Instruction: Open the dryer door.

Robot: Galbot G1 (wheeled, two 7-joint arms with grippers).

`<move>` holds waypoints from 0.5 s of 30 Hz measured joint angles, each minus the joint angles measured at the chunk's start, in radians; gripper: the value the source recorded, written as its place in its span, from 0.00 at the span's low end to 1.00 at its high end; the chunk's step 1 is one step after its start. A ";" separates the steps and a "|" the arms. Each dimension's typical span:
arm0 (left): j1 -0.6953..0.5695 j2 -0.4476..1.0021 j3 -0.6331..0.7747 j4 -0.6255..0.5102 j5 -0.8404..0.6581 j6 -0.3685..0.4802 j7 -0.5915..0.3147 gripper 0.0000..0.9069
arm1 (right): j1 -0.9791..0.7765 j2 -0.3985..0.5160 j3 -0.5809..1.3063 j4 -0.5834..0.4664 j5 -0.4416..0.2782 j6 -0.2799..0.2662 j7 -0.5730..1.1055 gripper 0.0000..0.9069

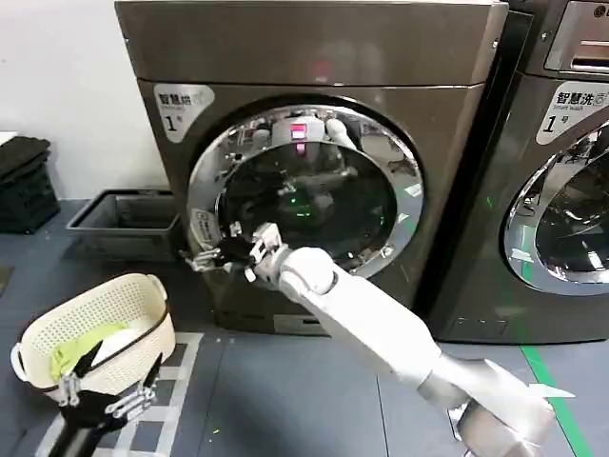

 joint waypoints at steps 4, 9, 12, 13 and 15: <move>-0.015 0.019 -0.052 0.009 -0.045 0.024 -0.002 1.00 | -0.009 -0.032 -0.013 0.059 0.030 -0.002 -0.011 1.00; -0.049 0.051 -0.119 0.015 -0.112 0.078 0.016 1.00 | -0.016 -0.079 -0.027 0.135 0.051 -0.005 -0.035 1.00; -0.074 0.078 -0.152 0.028 -0.139 0.101 0.017 1.00 | -0.022 -0.108 -0.032 0.173 0.057 -0.003 -0.060 1.00; -0.082 0.088 -0.161 0.034 -0.148 0.107 0.016 1.00 | -0.024 -0.117 -0.034 0.184 0.061 -0.001 -0.065 1.00; -0.100 0.112 -0.177 0.046 -0.171 0.123 0.019 1.00 | -0.029 -0.140 -0.036 0.209 0.077 0.003 -0.074 1.00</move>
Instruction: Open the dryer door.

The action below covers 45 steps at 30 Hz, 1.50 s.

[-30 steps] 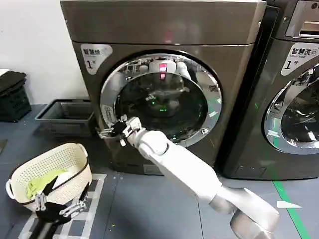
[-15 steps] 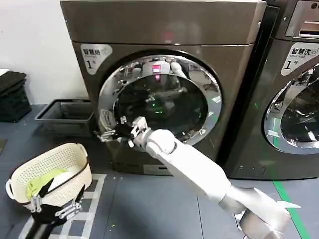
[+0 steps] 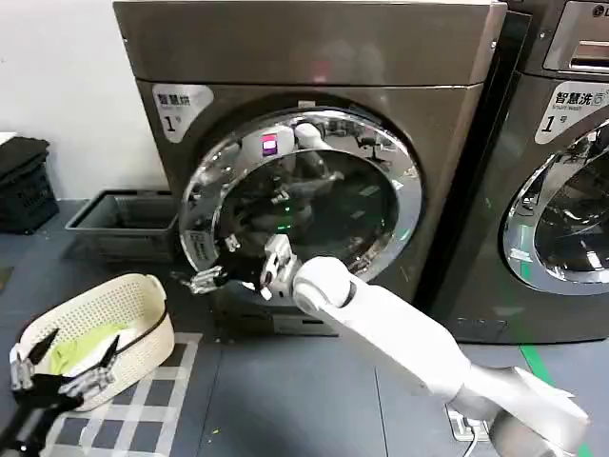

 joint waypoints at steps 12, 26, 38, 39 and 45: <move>-0.130 0.150 0.029 0.083 -0.033 0.020 0.033 1.00 | -0.016 -0.145 0.009 0.122 0.056 0.045 -0.108 1.00; -0.283 0.323 0.143 0.178 -0.072 0.027 0.044 1.00 | -0.068 -0.292 0.032 0.231 0.085 0.084 -0.243 1.00; -0.403 0.430 0.206 0.256 -0.073 0.028 0.041 1.00 | -0.119 -0.387 0.046 0.303 0.076 0.116 -0.338 1.00; -0.413 0.438 0.214 0.259 -0.071 0.027 0.042 1.00 | -0.123 -0.394 0.049 0.308 0.076 0.118 -0.341 1.00; -0.463 0.492 0.284 0.267 -0.057 0.004 0.074 1.00 | -0.161 -0.457 0.086 0.344 0.076 0.143 -0.364 1.00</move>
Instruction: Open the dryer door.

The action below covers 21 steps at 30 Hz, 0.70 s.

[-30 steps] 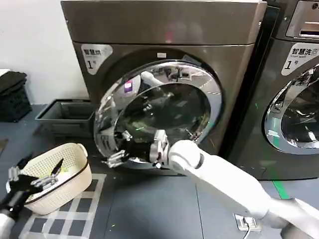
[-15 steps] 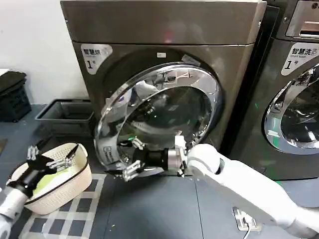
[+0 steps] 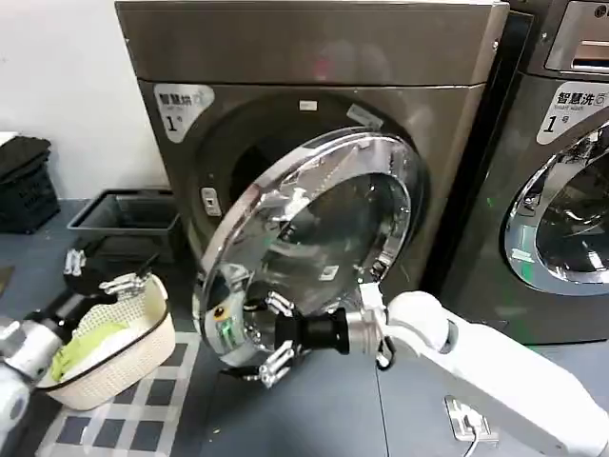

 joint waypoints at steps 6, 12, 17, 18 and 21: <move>-0.066 0.072 0.112 0.001 0.006 -0.029 0.054 1.00 | -0.072 -0.097 0.087 0.040 0.013 0.020 0.029 1.00; -0.157 0.144 0.242 0.012 -0.001 -0.052 0.098 1.00 | -0.256 -0.238 0.295 0.088 0.030 0.033 0.017 1.00; -0.230 0.182 0.346 0.035 -0.010 -0.081 0.112 1.00 | -0.491 -0.335 0.544 0.133 0.034 0.064 0.027 1.00; -0.246 0.185 0.368 0.043 -0.013 -0.086 0.114 1.00 | -0.553 -0.349 0.605 0.137 0.032 0.077 0.019 1.00; -0.301 0.188 0.439 0.060 -0.019 -0.091 0.115 1.00 | -0.753 -0.369 0.806 0.137 0.028 0.114 0.001 1.00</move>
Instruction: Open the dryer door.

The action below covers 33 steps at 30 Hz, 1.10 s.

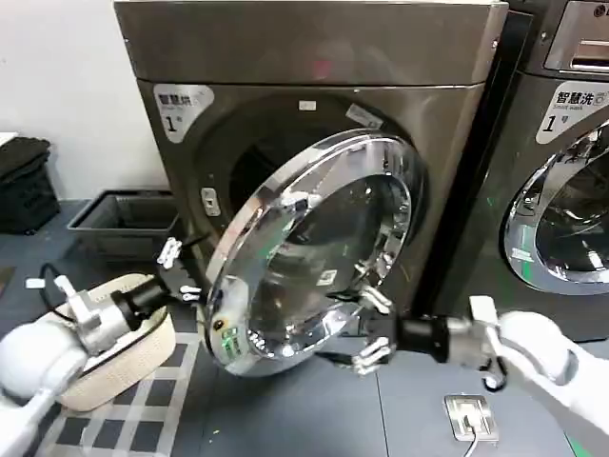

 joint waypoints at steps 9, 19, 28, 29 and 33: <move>-0.149 -0.010 0.187 0.018 -0.013 -0.008 0.004 1.00 | -0.589 0.080 0.591 -0.058 -0.013 0.092 -0.027 1.00; -0.276 -0.050 0.337 0.027 -0.020 -0.021 -0.003 1.00 | -0.999 0.279 1.147 -0.194 -0.024 0.166 0.024 1.00; -0.393 -0.093 0.486 0.051 -0.036 -0.021 -0.019 1.00 | -1.118 0.453 1.372 -0.353 -0.103 0.171 0.193 1.00; -0.405 -0.101 0.503 0.052 -0.031 -0.020 -0.021 1.00 | -1.126 0.472 1.391 -0.369 -0.123 0.153 0.227 1.00; -0.444 -0.126 0.556 0.066 -0.012 -0.020 -0.028 1.00 | -1.144 0.533 1.453 -0.426 -0.195 0.095 0.359 1.00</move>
